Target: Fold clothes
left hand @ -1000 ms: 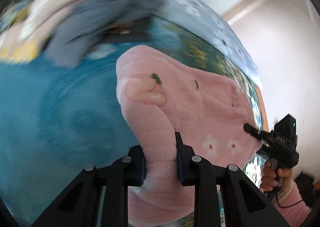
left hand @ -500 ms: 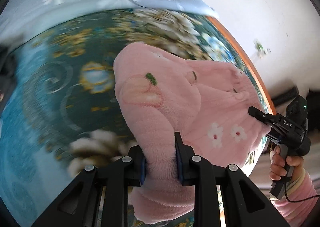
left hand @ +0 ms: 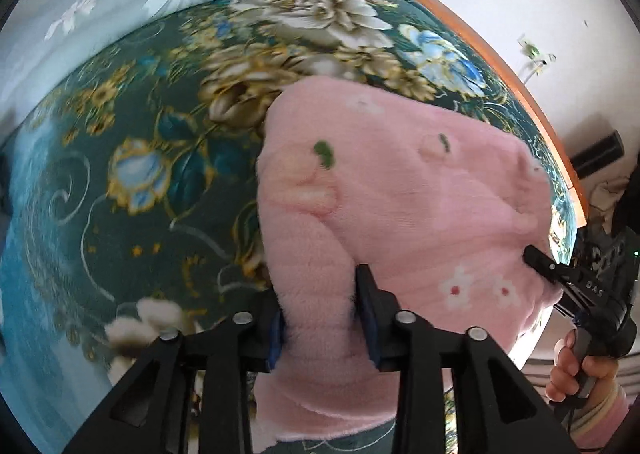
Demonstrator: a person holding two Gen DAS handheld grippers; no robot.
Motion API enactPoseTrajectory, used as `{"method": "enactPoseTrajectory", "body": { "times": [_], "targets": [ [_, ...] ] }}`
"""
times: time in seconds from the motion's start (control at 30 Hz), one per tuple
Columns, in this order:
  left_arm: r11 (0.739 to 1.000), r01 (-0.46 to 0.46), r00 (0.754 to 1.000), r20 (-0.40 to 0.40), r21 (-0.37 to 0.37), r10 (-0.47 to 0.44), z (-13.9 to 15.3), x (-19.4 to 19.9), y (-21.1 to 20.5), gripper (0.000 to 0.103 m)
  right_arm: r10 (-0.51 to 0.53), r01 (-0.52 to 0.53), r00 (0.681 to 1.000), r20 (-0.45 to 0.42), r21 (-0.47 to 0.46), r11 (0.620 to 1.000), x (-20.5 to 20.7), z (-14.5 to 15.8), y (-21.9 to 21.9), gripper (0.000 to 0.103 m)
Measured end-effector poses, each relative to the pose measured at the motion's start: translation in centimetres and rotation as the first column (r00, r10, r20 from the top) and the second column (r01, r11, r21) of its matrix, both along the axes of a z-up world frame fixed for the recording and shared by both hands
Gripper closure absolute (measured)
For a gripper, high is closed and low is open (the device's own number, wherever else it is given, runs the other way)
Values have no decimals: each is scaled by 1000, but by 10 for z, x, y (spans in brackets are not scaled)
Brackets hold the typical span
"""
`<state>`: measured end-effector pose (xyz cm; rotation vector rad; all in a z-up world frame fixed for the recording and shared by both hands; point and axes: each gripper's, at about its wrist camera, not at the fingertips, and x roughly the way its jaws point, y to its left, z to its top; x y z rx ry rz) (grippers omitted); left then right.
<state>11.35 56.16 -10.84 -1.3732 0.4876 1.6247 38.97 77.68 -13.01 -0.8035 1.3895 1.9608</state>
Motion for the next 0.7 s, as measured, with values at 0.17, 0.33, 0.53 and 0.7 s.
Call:
{"method": "enactPoseTrajectory", "body": {
  "times": [0.17,0.33,0.53,0.7],
  "targets": [
    [995,-99,995,-11,29,99,12,-11,-28,55,54,-62,994,98,79,995,-8,30,5,50],
    [984,-116,991,-54,136,124,39,6,-44,55,146,-201,971,188,318,927,-45,86,-9,48],
    [992,-26,999,31,124,22,23,33,-34,55,277,-334,933,229,270,903,-88,74,8,48],
    [995,-78,993,94,60,72,-13,28,-39,56,283,-334,924,257,183,925,-103,47,37,48]
  ]
}}
